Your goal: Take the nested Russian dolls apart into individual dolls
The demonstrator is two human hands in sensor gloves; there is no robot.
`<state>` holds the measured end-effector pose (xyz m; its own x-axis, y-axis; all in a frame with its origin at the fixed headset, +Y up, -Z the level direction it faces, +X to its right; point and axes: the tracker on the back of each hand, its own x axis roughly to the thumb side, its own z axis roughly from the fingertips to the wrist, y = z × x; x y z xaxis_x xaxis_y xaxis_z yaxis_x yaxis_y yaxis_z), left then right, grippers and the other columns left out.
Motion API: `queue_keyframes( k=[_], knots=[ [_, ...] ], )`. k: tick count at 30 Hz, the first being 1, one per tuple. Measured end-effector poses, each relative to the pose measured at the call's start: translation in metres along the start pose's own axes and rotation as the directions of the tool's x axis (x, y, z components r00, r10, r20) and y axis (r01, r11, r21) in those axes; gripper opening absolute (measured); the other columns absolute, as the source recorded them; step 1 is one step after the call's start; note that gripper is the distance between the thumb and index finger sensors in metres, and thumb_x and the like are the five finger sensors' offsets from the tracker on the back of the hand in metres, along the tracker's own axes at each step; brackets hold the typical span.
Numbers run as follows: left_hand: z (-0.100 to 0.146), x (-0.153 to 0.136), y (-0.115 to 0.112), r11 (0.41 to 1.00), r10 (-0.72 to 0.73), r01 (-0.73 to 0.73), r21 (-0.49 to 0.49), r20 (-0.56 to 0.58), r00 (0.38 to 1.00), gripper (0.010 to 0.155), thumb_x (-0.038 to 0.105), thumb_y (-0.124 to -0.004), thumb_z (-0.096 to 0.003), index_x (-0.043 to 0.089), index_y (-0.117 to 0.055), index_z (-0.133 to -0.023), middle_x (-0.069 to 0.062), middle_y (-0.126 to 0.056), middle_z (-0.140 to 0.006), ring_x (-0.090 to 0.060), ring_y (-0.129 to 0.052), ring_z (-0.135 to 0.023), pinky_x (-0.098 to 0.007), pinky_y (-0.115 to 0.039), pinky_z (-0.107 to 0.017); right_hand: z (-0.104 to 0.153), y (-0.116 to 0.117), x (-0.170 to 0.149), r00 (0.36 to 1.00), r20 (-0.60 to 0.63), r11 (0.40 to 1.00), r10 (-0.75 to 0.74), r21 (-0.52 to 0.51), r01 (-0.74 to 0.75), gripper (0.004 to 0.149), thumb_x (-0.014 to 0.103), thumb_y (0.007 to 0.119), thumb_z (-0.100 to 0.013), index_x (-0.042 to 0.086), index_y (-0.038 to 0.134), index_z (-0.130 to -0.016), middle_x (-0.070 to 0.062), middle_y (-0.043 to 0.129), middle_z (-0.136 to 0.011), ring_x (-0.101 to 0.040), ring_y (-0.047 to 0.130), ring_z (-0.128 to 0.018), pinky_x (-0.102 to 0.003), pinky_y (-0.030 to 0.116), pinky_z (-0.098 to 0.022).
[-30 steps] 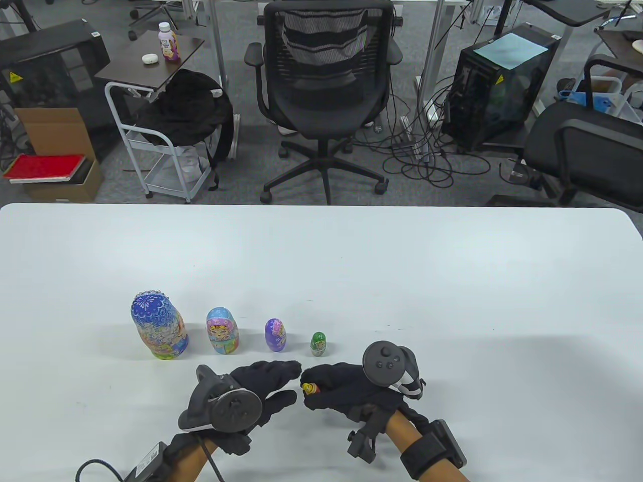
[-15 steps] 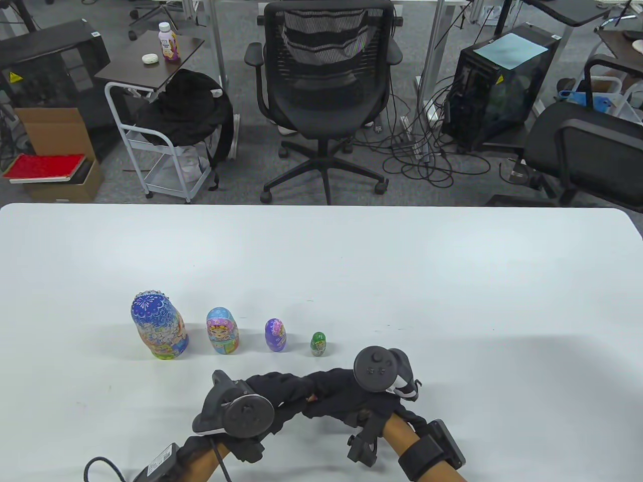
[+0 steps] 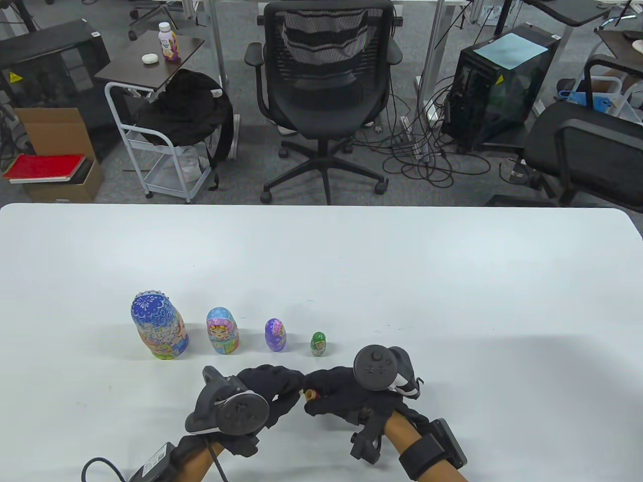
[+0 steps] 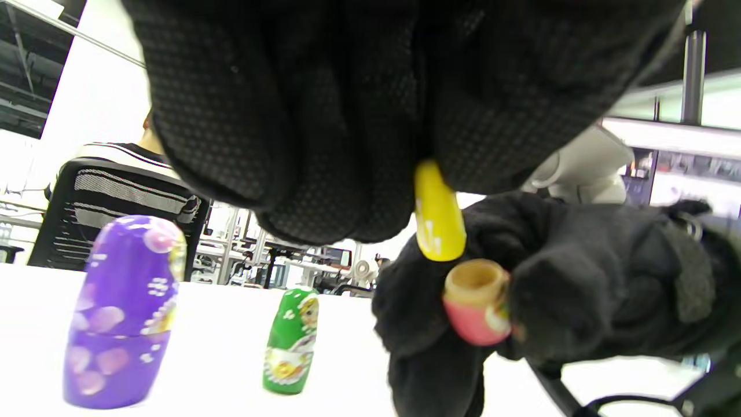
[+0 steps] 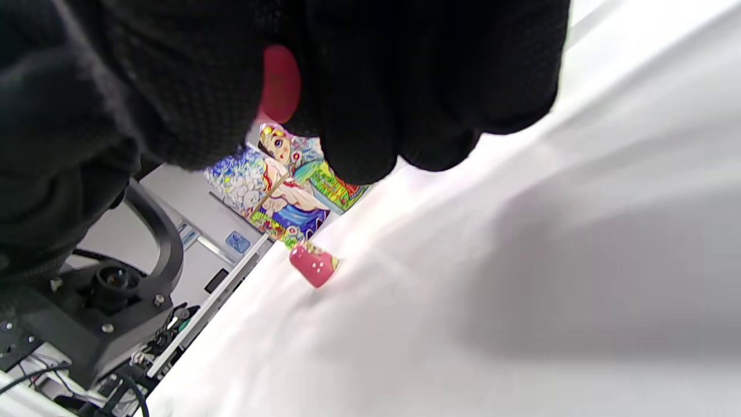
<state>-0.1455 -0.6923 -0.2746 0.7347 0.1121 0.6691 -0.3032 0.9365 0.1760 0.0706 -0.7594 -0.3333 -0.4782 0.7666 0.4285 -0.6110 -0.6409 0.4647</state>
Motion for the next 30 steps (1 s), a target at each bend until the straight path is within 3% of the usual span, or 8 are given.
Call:
queue_keyframes(
  k=[9, 15, 30],
  knots=[
    [-0.016, 0.009, -0.029, 0.959, -0.172, 0.193, -0.208, 0.115, 0.978, 0.038, 0.038, -0.09, -0.049, 0.026, -0.087, -0.084, -0.003, -0.102, -0.077, -0.02, -0.107, -0.063, -0.036, -0.094, -0.048, 0.005, -0.019, -0.009, 0.999, -0.024, 0.995, -0.037, -0.098, 0.035, 0.061, 0.042, 0.092, -0.039, 0.008, 0.082, -0.089, -0.017, 0.101, -0.075, -0.04, 0.095, -0.071, -0.048, 0.083, -0.053],
    [-0.026, 0.017, -0.05, 0.916, -0.233, 0.277, -0.291, 0.178, 0.956, 0.038, 0.038, -0.089, -0.0493, 0.026, -0.087, -0.085, -0.002, -0.101, -0.078, -0.021, -0.107, -0.064, -0.036, -0.094, -0.049, 0.008, -0.028, -0.013, 0.998, -0.039, 0.99, -0.046, -0.137, 0.041, 0.061, 0.042, 0.092, -0.039, 0.008, 0.083, -0.089, -0.017, 0.1, -0.075, -0.04, 0.094, -0.071, -0.049, 0.083, -0.053],
    [-0.028, 0.018, -0.065, 0.901, -0.236, 0.29, -0.323, 0.197, 0.952, 0.038, 0.038, -0.088, -0.0503, 0.026, -0.086, -0.087, -0.002, -0.1, -0.08, -0.021, -0.106, -0.066, -0.036, -0.093, -0.05, 0.009, -0.031, -0.011, 0.998, -0.032, 0.987, -0.057, -0.153, 0.051, 0.061, 0.042, 0.092, -0.039, 0.008, 0.083, -0.089, -0.017, 0.1, -0.075, -0.04, 0.094, -0.071, -0.049, 0.082, -0.053]
  ],
)
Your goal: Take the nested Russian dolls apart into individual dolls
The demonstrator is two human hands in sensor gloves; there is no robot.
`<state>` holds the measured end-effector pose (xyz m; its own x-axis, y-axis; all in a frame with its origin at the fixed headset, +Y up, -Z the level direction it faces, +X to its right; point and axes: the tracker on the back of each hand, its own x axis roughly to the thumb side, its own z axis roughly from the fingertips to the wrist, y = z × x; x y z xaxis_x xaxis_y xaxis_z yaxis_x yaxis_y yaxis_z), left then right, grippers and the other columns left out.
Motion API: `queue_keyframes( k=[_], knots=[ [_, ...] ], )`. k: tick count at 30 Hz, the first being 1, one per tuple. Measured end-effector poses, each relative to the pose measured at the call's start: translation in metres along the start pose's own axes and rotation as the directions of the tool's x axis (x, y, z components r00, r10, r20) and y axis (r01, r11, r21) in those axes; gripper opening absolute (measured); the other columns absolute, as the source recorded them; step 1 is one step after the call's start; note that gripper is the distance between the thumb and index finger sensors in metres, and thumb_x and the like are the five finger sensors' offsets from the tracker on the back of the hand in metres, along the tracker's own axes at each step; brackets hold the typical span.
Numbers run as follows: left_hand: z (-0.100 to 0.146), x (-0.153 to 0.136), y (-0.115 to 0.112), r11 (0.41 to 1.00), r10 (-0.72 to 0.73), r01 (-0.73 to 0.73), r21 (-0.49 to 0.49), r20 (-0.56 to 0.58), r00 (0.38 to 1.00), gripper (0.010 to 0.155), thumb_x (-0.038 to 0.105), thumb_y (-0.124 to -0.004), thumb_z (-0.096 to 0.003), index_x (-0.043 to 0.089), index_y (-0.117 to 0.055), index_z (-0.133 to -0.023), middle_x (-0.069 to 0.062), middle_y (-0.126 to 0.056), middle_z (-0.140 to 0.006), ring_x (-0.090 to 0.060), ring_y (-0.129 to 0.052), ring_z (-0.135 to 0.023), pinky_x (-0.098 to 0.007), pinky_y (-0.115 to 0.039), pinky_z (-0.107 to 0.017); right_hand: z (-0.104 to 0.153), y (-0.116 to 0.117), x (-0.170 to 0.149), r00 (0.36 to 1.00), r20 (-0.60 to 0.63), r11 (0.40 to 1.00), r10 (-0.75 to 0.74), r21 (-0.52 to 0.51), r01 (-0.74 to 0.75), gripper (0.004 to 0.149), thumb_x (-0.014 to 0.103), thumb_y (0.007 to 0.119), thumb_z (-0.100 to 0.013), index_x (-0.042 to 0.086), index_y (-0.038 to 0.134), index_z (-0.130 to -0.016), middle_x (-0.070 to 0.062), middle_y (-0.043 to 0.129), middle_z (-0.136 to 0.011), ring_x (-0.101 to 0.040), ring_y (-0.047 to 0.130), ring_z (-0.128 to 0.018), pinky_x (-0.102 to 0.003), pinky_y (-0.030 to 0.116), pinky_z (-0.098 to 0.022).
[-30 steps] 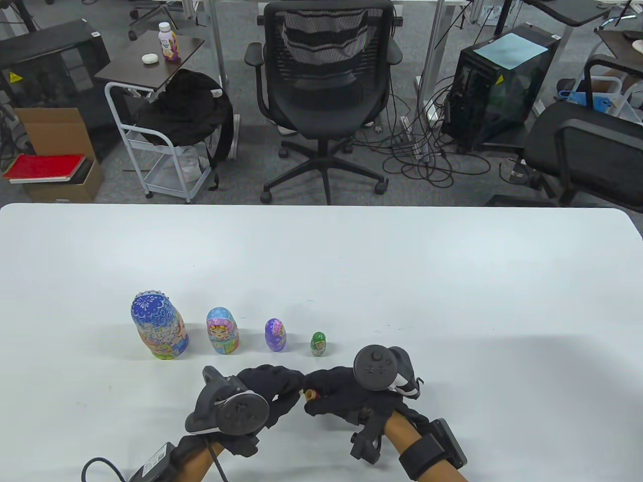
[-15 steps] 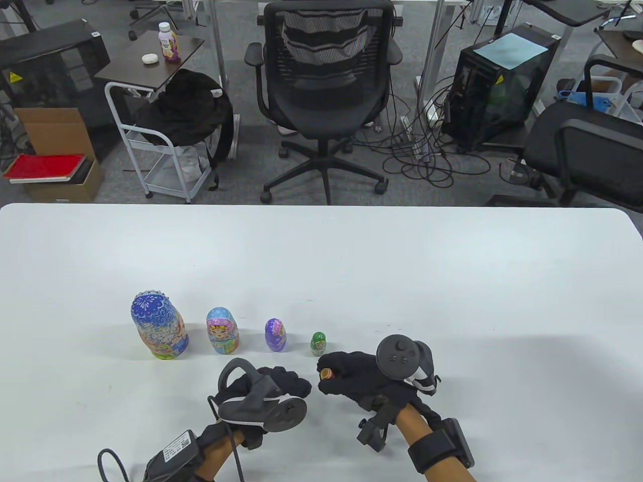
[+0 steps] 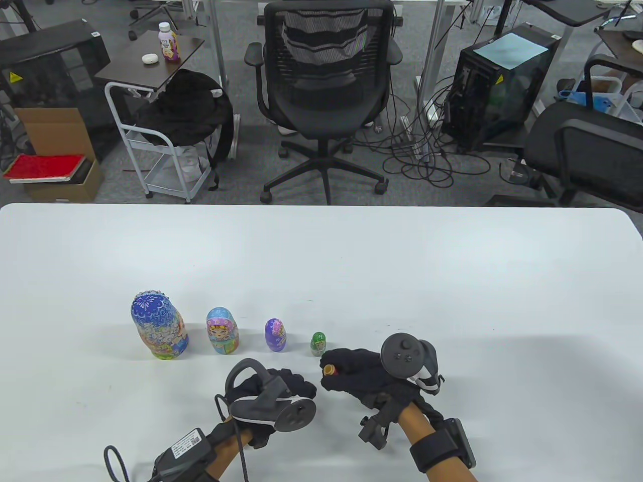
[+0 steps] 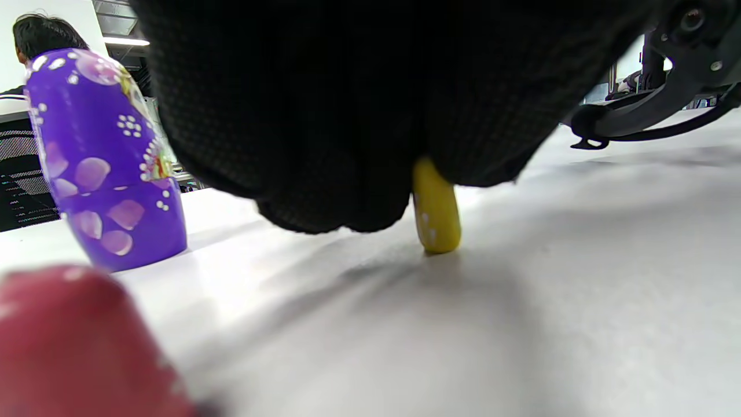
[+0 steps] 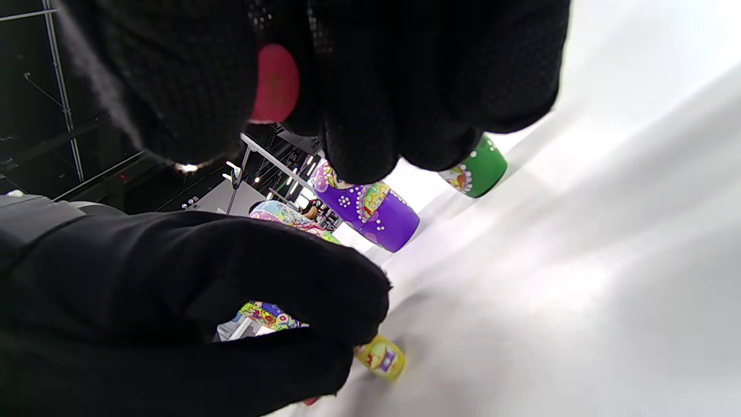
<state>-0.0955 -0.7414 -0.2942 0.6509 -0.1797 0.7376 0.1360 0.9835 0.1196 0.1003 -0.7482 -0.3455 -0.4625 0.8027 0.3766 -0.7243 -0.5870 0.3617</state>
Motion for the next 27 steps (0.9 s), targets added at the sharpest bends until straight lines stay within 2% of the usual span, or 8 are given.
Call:
queue_keyframes(
  k=[6, 12, 14, 16, 18, 22, 27],
  knots=[
    [0.003, -0.001, 0.003, 1.0, 0.002, -0.003, -0.011, -0.012, 1.0, 0.042, 0.041, -0.087, -0.0505, 0.026, -0.083, -0.09, -0.003, -0.098, -0.083, -0.022, -0.105, -0.068, -0.037, -0.092, -0.052, 0.0, 0.001, 0.0, 1.0, 0.003, 1.0, -0.001, 0.004, 0.001, 0.062, 0.043, 0.092, -0.039, 0.008, 0.082, -0.089, -0.017, 0.1, -0.075, -0.04, 0.094, -0.071, -0.049, 0.083, -0.053],
    [0.018, -0.011, 0.023, 0.998, 0.006, -0.001, 0.061, -0.077, 0.997, 0.045, 0.042, -0.086, -0.0504, 0.025, -0.082, -0.092, -0.004, -0.097, -0.085, -0.024, -0.104, -0.069, -0.038, -0.092, -0.052, -0.001, 0.002, 0.0, 1.0, 0.009, 1.0, -0.005, 0.009, 0.005, 0.062, 0.043, 0.091, -0.04, 0.008, 0.082, -0.089, -0.017, 0.1, -0.075, -0.04, 0.094, -0.071, -0.049, 0.083, -0.053],
    [0.026, -0.017, 0.027, 0.999, -0.029, 0.031, 0.013, -0.136, 0.99, 0.047, 0.044, -0.086, -0.0504, 0.025, -0.081, -0.093, -0.005, -0.096, -0.087, -0.025, -0.103, -0.071, -0.039, -0.091, -0.053, 0.0, 0.003, 0.001, 1.0, 0.014, 1.0, -0.006, 0.01, 0.006, 0.061, 0.043, 0.092, -0.04, 0.008, 0.082, -0.089, -0.017, 0.1, -0.075, -0.04, 0.094, -0.071, -0.049, 0.083, -0.053],
    [0.034, -0.024, 0.024, 0.996, -0.068, 0.053, -0.076, -0.207, 0.976, 0.051, 0.048, -0.086, -0.05, 0.026, -0.079, -0.096, -0.005, -0.094, -0.09, -0.026, -0.102, -0.074, -0.039, -0.09, -0.055, -0.001, 0.004, 0.001, 1.0, 0.016, 1.0, -0.003, 0.015, 0.003, 0.062, 0.043, 0.092, -0.039, 0.008, 0.082, -0.089, -0.017, 0.101, -0.075, -0.04, 0.094, -0.071, -0.049, 0.083, -0.053],
    [0.039, -0.033, 0.018, 0.994, -0.07, 0.049, -0.096, -0.223, 0.972, 0.053, 0.049, -0.087, -0.0489, 0.026, -0.079, -0.096, -0.006, -0.094, -0.09, -0.026, -0.102, -0.073, -0.039, -0.09, -0.055, -0.001, 0.007, 0.001, 1.0, 0.017, 1.0, 0.002, 0.025, -0.002, 0.061, 0.042, 0.092, -0.039, 0.008, 0.082, -0.089, -0.017, 0.101, -0.075, -0.04, 0.094, -0.071, -0.049, 0.083, -0.053],
    [0.041, -0.045, 0.003, 0.98, 0.038, -0.087, -0.181, -0.261, 0.965, 0.059, 0.052, -0.088, -0.0474, 0.024, -0.077, -0.098, -0.008, -0.093, -0.091, -0.028, -0.101, -0.074, -0.041, -0.089, -0.055, -0.001, 0.009, 0.004, 1.0, 0.027, 0.999, 0.002, 0.032, -0.002, 0.061, 0.042, 0.092, -0.039, 0.008, 0.082, -0.089, -0.017, 0.1, -0.075, -0.04, 0.094, -0.071, -0.049, 0.083, -0.053],
    [0.035, -0.043, -0.006, 0.973, -0.018, -0.038, -0.229, -0.238, 0.971, 0.056, 0.048, -0.088, -0.0477, 0.025, -0.077, -0.097, -0.005, -0.095, -0.088, -0.025, -0.103, -0.072, -0.039, -0.091, -0.054, 0.0, 0.009, 0.004, 0.999, 0.034, 0.999, -0.001, 0.033, 0.0, 0.061, 0.043, 0.091, -0.039, 0.007, 0.083, -0.089, -0.017, 0.1, -0.075, -0.04, 0.095, -0.071, -0.049, 0.083, -0.053]
  ],
)
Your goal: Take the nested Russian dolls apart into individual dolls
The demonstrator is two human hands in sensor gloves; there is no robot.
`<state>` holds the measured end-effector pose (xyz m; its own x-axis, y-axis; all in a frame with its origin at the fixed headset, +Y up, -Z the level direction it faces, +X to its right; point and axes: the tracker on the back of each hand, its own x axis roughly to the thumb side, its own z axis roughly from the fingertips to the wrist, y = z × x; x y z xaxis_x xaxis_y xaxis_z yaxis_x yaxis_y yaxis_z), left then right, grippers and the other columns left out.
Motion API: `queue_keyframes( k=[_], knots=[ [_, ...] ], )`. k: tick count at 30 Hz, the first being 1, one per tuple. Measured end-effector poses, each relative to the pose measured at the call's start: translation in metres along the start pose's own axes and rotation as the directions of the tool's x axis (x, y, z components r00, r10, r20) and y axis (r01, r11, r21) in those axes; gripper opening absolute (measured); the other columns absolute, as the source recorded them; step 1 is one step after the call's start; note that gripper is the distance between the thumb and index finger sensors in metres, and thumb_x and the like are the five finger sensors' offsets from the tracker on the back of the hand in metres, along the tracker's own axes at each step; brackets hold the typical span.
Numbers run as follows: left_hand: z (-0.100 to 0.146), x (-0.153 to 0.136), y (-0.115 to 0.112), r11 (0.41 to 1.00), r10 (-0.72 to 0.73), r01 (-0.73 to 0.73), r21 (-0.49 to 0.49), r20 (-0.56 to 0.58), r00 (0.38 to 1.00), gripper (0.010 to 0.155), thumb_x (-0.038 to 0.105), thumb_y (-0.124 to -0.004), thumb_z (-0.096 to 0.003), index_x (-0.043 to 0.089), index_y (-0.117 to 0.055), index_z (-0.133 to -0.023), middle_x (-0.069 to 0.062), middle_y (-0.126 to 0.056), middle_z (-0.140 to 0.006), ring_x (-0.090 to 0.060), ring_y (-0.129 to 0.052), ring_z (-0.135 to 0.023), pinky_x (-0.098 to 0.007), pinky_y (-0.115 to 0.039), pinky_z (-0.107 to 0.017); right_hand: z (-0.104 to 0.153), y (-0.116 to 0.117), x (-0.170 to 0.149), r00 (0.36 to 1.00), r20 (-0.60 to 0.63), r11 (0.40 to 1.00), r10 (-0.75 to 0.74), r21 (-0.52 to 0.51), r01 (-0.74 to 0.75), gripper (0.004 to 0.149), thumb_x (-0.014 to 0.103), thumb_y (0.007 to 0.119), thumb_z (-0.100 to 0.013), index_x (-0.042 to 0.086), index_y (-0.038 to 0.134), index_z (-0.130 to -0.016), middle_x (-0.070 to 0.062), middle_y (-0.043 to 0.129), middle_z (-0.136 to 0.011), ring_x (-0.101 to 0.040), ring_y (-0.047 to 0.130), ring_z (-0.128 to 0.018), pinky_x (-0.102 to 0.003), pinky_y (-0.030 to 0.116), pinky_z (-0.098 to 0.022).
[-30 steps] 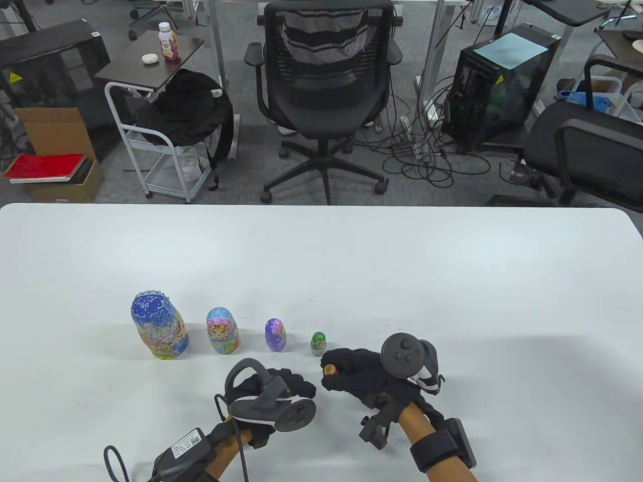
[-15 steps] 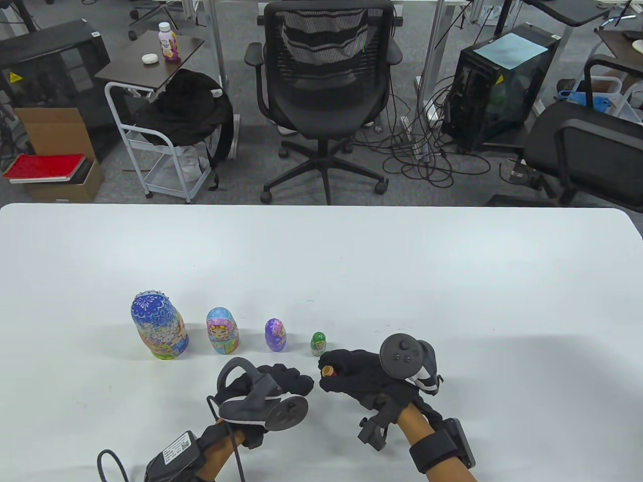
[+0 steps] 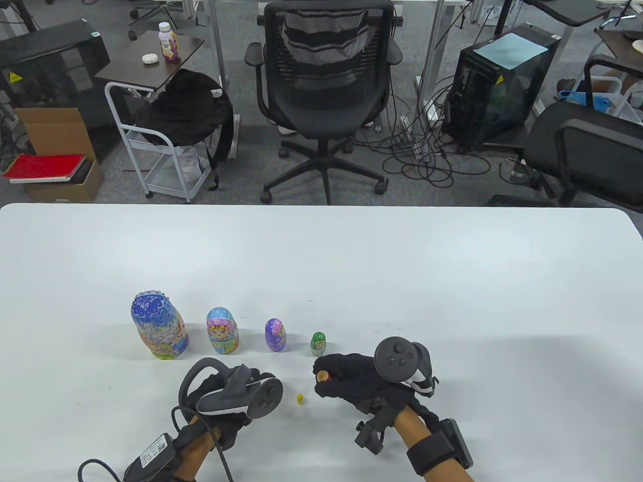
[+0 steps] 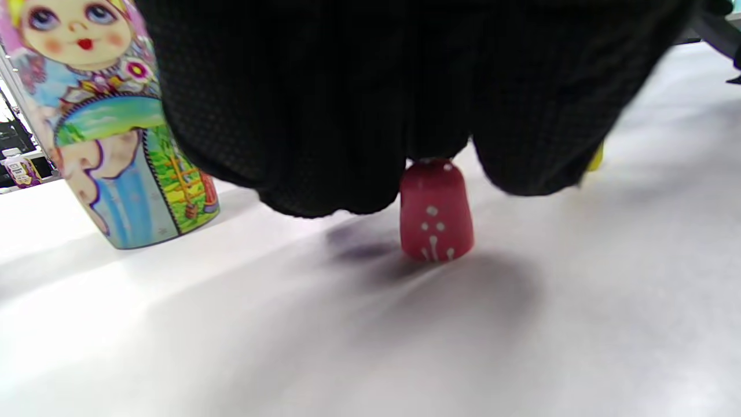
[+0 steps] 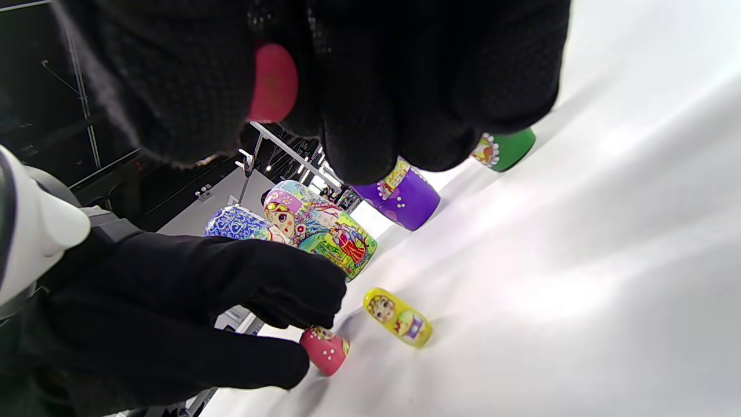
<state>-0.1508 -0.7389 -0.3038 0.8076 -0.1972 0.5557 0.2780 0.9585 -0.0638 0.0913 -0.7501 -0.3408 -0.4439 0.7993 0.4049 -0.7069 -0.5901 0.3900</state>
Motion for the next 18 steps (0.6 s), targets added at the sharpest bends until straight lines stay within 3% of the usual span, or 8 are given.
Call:
queue_keyframes(
  k=[6, 18],
  knots=[
    [-0.006, 0.004, -0.005, 1.0, -0.021, 0.021, -0.017, 0.005, 1.0, 0.049, 0.043, -0.089, -0.0482, 0.026, -0.081, -0.093, -0.005, -0.098, -0.084, -0.023, -0.105, -0.067, -0.036, -0.093, -0.051, 0.0, 0.002, 0.0, 1.0, 0.007, 1.0, -0.005, 0.014, 0.005, 0.062, 0.043, 0.091, -0.039, 0.008, 0.083, -0.089, -0.017, 0.101, -0.075, -0.04, 0.095, -0.071, -0.048, 0.083, -0.053],
    [0.02, -0.006, 0.027, 0.955, 0.117, -0.125, 0.267, 0.046, 0.992, 0.046, 0.035, -0.09, -0.0481, 0.027, -0.082, -0.092, -0.006, -0.097, -0.087, -0.02, -0.108, -0.064, -0.031, -0.096, -0.049, -0.005, 0.026, 0.01, 0.999, 0.029, 0.994, -0.021, 0.106, 0.017, 0.061, 0.042, 0.092, -0.039, 0.008, 0.083, -0.089, -0.017, 0.101, -0.075, -0.04, 0.094, -0.071, -0.049, 0.083, -0.053]
  ],
)
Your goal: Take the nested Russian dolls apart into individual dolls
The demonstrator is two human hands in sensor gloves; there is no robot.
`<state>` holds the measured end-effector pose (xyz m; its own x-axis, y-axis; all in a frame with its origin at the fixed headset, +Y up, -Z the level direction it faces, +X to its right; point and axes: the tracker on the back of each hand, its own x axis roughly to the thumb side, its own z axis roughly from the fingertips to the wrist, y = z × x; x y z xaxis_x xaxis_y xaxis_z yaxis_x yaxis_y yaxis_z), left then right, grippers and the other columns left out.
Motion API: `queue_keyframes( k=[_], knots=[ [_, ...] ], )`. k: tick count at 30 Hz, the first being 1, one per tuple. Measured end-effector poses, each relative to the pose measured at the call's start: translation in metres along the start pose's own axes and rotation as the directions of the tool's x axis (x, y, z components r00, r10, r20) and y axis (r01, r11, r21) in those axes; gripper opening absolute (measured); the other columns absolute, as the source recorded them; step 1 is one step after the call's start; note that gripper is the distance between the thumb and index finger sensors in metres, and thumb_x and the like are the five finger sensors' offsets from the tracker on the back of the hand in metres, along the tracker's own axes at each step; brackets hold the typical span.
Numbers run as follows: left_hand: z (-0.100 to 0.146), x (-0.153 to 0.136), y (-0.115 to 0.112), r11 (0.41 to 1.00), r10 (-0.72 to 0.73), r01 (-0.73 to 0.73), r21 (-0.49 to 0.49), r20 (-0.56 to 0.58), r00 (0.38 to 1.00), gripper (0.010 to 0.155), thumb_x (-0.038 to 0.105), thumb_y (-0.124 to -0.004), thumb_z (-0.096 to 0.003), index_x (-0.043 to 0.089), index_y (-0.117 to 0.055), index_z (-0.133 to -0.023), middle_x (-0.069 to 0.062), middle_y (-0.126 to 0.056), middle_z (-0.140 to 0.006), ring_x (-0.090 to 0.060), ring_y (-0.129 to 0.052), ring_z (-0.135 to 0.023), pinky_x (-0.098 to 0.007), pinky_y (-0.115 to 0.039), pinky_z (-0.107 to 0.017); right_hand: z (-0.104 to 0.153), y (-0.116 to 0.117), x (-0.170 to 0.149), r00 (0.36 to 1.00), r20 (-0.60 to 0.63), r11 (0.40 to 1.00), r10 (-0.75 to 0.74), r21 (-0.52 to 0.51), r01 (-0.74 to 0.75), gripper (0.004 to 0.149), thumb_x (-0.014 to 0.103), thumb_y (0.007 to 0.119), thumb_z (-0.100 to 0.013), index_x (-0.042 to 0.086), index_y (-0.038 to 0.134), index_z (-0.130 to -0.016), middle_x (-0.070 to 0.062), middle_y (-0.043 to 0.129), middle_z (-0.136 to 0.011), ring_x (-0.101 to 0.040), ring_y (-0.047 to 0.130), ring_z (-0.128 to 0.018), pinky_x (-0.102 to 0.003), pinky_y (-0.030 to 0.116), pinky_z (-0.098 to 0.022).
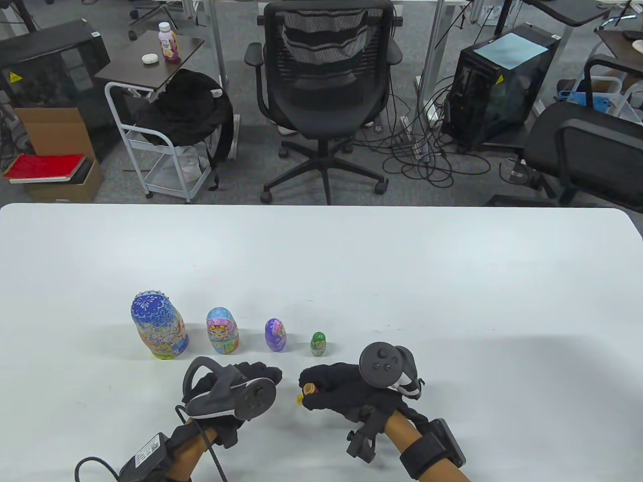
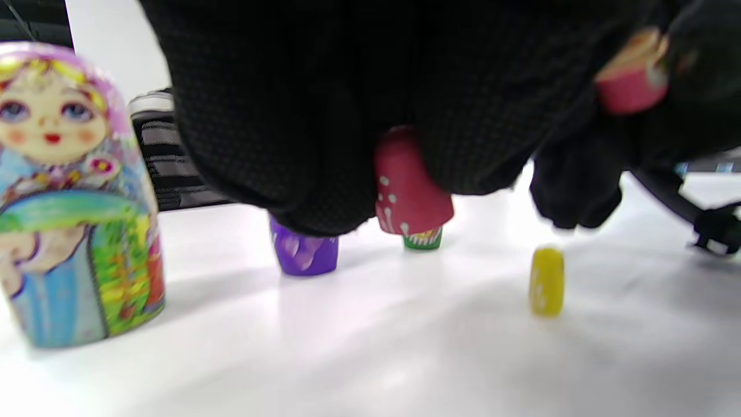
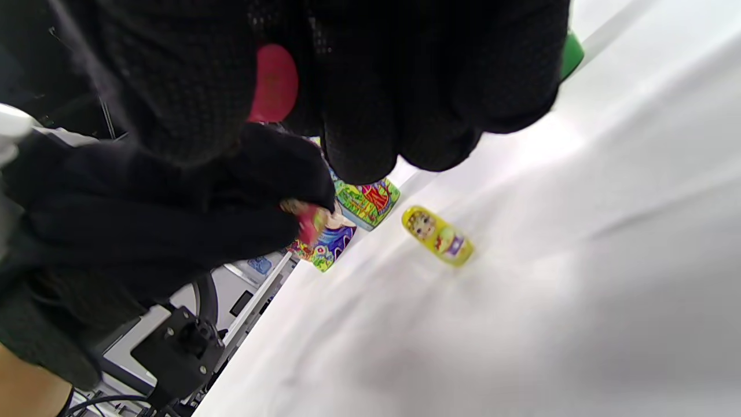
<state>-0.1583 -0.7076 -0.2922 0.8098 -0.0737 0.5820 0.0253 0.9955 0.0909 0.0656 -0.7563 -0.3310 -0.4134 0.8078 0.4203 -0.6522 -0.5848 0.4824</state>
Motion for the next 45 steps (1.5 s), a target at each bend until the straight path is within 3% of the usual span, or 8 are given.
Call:
queue_keyframes(
  k=[8, 18, 26, 40, 45],
  knots=[
    [0.006, 0.008, 0.017, 0.982, 0.118, -0.125, 0.144, 0.059, 0.991, 0.045, 0.033, -0.087, -0.0494, 0.027, -0.08, -0.093, -0.006, -0.095, -0.089, -0.021, -0.107, -0.067, -0.032, -0.095, -0.051, 0.003, -0.003, 0.004, 0.999, 0.012, 0.999, 0.037, -0.02, -0.037, 0.062, 0.042, 0.092, -0.039, 0.007, 0.083, -0.089, -0.017, 0.101, -0.075, -0.04, 0.095, -0.071, -0.049, 0.083, -0.053],
    [0.008, 0.015, 0.023, 0.938, 0.247, -0.273, 0.211, 0.142, 0.958, 0.046, 0.031, -0.086, -0.05, 0.025, -0.079, -0.095, -0.007, -0.095, -0.089, -0.022, -0.107, -0.067, -0.033, -0.095, -0.051, 0.002, 0.004, 0.012, 0.996, 0.028, 0.996, 0.089, -0.018, -0.089, 0.061, 0.041, 0.092, -0.039, 0.006, 0.083, -0.088, -0.017, 0.102, -0.074, -0.039, 0.096, -0.069, -0.048, 0.084, -0.052],
    [0.007, 0.021, 0.021, 0.917, 0.304, -0.339, 0.211, 0.181, 0.935, 0.045, 0.032, -0.086, -0.0502, 0.025, -0.08, -0.094, -0.007, -0.095, -0.089, -0.022, -0.107, -0.067, -0.033, -0.096, -0.05, 0.003, 0.005, 0.015, 0.994, 0.035, 0.994, 0.105, -0.029, -0.104, 0.061, 0.041, 0.093, -0.038, 0.005, 0.084, -0.087, -0.017, 0.103, -0.072, -0.039, 0.098, -0.067, -0.048, 0.085, -0.05],
    [0.008, 0.029, 0.019, 0.918, 0.251, -0.293, 0.267, 0.18, 0.951, 0.043, 0.031, -0.086, -0.0498, 0.024, -0.082, -0.092, -0.008, -0.097, -0.087, -0.023, -0.108, -0.064, -0.033, -0.096, -0.048, 0.003, 0.006, 0.017, 0.992, 0.03, 0.991, 0.122, -0.051, -0.12, 0.061, 0.04, 0.093, -0.038, 0.003, 0.084, -0.086, -0.017, 0.104, -0.07, -0.038, 0.1, -0.065, -0.046, 0.088, -0.048],
    [0.008, 0.031, 0.019, 0.913, 0.253, -0.298, 0.279, 0.186, 0.949, 0.042, 0.03, -0.086, -0.0497, 0.024, -0.082, -0.092, -0.009, -0.097, -0.086, -0.022, -0.108, -0.064, -0.032, -0.097, -0.048, 0.003, 0.005, 0.015, 0.998, 0.007, 0.995, 0.064, -0.074, -0.063, 0.062, 0.037, 0.095, -0.037, 0.002, 0.084, -0.086, -0.017, 0.105, -0.068, -0.037, 0.102, -0.061, -0.043, 0.091, -0.046]
  ],
)
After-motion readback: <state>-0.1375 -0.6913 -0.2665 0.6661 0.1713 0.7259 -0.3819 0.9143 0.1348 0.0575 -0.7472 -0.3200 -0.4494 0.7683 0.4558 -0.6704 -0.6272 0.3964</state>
